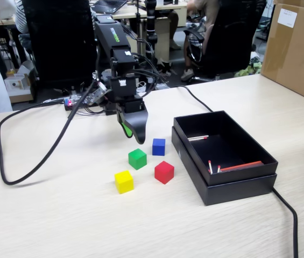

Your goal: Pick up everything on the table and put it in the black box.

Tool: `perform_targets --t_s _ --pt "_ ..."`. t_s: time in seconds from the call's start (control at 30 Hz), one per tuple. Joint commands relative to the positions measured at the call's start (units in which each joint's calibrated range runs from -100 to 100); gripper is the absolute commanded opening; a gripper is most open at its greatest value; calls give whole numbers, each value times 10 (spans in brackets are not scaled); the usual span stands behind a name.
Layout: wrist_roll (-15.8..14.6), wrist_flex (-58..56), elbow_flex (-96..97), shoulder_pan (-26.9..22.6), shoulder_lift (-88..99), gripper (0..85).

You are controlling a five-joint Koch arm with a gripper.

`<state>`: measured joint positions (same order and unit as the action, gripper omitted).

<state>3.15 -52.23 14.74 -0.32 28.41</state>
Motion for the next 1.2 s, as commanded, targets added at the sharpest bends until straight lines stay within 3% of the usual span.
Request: perform_targets --t_s 0.0,0.37,0.5,0.57,0.67,0.83,1.0,1.17 --pt "5 -21 -71 0 -56 447" --pt "3 -58 -196 4 -237 411" --pt "1 -62 -215 5 -264 295" --pt "-2 -62 -229 6 -273 156" --pt "-7 -62 -238 7 -264 24" --pt "-15 -119 -258 -5 -146 25" --pt "-29 -176 -351 -65 -46 25" --pt "-52 -184 -500 -150 -126 27"
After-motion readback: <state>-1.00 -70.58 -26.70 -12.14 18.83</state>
